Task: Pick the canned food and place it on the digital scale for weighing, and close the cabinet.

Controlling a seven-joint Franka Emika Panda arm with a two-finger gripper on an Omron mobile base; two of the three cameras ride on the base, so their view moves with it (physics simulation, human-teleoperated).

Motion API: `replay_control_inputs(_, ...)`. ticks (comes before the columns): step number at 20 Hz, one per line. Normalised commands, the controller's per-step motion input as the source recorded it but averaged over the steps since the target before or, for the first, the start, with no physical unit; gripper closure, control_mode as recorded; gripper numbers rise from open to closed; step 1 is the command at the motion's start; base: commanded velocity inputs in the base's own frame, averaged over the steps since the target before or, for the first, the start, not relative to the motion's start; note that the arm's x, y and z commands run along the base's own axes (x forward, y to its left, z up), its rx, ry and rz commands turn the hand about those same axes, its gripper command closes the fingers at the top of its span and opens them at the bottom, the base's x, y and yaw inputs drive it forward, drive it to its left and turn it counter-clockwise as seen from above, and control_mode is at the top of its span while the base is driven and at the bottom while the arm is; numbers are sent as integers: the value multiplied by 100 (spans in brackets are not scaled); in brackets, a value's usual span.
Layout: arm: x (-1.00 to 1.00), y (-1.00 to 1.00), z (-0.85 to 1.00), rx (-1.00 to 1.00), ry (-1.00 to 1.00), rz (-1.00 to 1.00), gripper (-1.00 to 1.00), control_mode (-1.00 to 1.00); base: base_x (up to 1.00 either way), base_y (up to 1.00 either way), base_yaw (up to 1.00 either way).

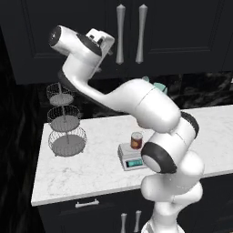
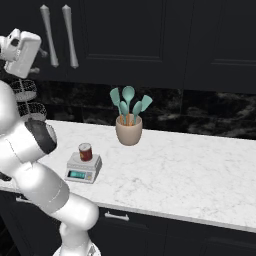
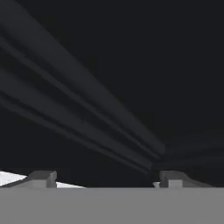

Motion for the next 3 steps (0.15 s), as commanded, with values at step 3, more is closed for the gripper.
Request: replay_control_inputs(3, 5, -49, -100, 10, -33, 9, -100, -100, 0, 0, 0)
